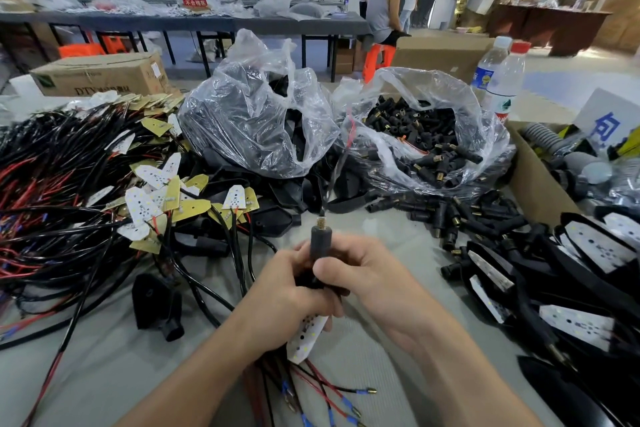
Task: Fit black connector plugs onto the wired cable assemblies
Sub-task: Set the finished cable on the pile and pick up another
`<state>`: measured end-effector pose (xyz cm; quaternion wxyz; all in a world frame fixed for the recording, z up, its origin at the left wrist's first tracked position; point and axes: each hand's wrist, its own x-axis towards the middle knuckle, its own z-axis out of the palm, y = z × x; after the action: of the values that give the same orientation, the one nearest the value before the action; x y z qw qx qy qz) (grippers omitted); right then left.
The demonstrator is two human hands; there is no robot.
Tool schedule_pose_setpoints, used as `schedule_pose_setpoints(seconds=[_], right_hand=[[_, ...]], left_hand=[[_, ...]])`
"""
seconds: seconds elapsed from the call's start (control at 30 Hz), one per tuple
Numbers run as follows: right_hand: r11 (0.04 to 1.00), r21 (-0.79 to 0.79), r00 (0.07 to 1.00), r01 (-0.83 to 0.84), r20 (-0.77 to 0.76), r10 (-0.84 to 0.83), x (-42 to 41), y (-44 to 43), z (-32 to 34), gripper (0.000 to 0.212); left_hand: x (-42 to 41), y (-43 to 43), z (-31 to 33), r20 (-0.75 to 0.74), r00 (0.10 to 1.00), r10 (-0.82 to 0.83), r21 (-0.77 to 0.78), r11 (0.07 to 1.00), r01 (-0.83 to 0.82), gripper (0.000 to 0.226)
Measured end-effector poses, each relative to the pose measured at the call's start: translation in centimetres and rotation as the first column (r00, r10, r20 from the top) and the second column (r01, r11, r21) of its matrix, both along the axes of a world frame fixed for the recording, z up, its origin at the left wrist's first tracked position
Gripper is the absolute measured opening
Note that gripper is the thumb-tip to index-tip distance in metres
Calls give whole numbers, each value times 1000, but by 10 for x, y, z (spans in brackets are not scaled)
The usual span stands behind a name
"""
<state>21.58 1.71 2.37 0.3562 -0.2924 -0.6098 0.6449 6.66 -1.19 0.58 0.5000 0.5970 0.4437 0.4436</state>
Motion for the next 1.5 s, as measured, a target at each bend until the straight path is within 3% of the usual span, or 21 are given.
schedule_pose_setpoints(seconds=[0.23, 0.37, 0.47, 0.57, 0.67, 0.83, 1.0, 1.13, 1.27, 1.5], right_hand=[[994, 107, 999, 18, 43, -22, 12, -1, 6, 16], [954, 208, 976, 217, -22, -217, 19, 2, 6, 24], [892, -23, 882, 451, -137, -450, 23, 8, -3, 27], [822, -226, 812, 523, -161, -561, 28, 13, -4, 19], [805, -222, 805, 551, -116, -582, 29, 14, -3, 17], [864, -183, 868, 470, -82, -489, 34, 13, -3, 22], [852, -116, 855, 510, -33, -517, 36, 17, -3, 24], [898, -219, 900, 383, -131, -416, 44, 17, 0, 21], [857, -354, 847, 374, -246, -471, 47, 20, 2, 28], [852, -294, 843, 433, -202, -498, 47, 18, 3, 8]], left_hand=[[4, 2, -6, 29, 998, 62, 9, 998, -62, 16], [8, 2, -5, 58, 978, 202, 26, 979, -204, 37], [7, 5, -5, 154, 954, 256, -49, 967, -251, 64], [2, 6, -7, 199, 967, 159, -49, 987, -152, 82], [2, 6, -8, 237, 966, 105, -40, 994, -98, 74], [1, 9, -11, 306, 943, 131, -70, 991, -115, 68], [1, 11, -8, 382, 910, 163, -173, 980, -102, 57], [1, 14, -6, 421, 882, 214, -224, 966, -128, 47], [0, 15, -6, 425, 872, 243, -229, 961, -156, 44], [-1, 13, -6, 417, 865, 279, -206, 956, -209, 46]])
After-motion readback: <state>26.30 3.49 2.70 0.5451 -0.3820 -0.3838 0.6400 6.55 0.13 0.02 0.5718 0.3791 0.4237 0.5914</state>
